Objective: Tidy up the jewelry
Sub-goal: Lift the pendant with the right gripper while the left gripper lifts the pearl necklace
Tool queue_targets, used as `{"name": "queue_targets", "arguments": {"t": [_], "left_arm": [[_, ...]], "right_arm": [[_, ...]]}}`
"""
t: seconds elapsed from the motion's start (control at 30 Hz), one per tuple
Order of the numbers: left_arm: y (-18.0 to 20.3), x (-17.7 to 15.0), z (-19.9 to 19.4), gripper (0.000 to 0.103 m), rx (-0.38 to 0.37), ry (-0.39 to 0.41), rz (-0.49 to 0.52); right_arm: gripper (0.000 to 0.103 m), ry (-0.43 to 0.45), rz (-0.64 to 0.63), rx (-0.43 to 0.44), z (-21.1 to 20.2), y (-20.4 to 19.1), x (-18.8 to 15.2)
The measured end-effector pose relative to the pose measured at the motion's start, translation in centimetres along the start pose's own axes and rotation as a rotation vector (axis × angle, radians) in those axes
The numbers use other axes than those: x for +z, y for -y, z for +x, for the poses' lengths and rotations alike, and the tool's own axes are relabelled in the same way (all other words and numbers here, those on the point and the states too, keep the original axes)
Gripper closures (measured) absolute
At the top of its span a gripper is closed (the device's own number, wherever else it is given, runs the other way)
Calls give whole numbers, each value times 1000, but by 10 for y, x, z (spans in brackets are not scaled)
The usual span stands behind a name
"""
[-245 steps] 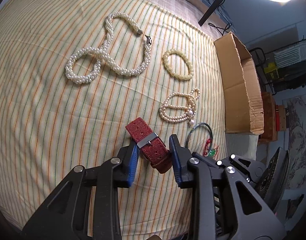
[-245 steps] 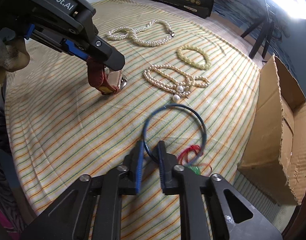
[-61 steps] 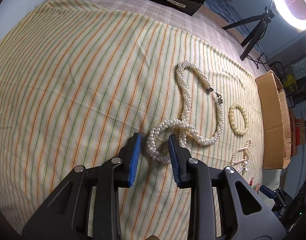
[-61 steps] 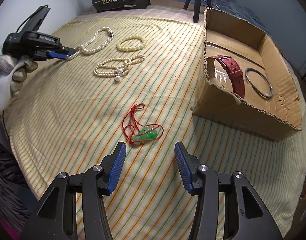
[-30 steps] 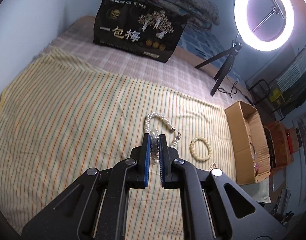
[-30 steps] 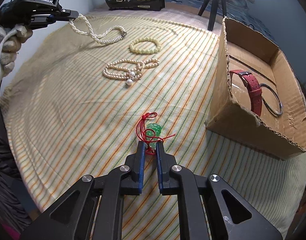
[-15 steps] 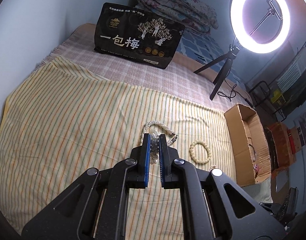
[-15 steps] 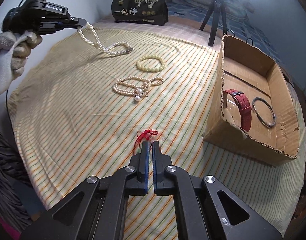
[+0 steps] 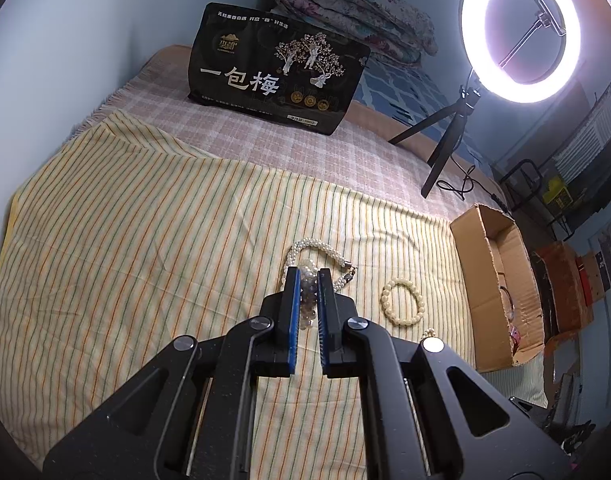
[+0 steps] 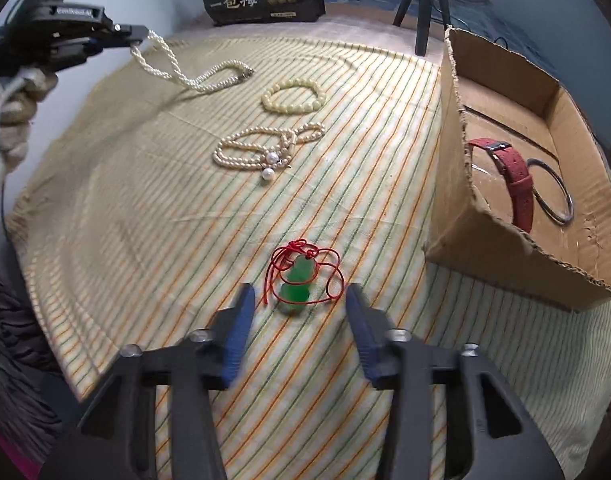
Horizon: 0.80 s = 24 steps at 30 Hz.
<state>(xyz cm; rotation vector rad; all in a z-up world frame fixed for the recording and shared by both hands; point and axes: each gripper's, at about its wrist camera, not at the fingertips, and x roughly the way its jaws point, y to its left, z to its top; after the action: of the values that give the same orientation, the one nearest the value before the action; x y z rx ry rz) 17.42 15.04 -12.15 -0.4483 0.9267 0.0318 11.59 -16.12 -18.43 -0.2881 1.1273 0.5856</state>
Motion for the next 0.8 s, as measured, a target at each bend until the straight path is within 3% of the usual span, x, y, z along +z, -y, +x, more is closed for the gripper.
{"name": "queue_targets", "arguments": {"t": [0.2,0.23,0.27,0.3,0.57,0.8], "left_arm": [[0,0,0,97,2,1,-3],[-1,0,-1,97,2,3,-3],[-1,0,-1,97,2,5,-3],[-1,1,-3,97,1,9,-4],[2,3,-20,97,-38,45,-17],[20,8,-50,97,-90,110,12]], "right_arm": [[61,-5,-14,-4,17,-6,5],[65,-1,-17,-11,17,-7,5],[80,1,-25,-19,18,-8,6],[89,0,-31,-20,17,-9,7],[89,28,-35,-7,1,-11,11],[89,127,-48,-1,-39,-19,20]]}}
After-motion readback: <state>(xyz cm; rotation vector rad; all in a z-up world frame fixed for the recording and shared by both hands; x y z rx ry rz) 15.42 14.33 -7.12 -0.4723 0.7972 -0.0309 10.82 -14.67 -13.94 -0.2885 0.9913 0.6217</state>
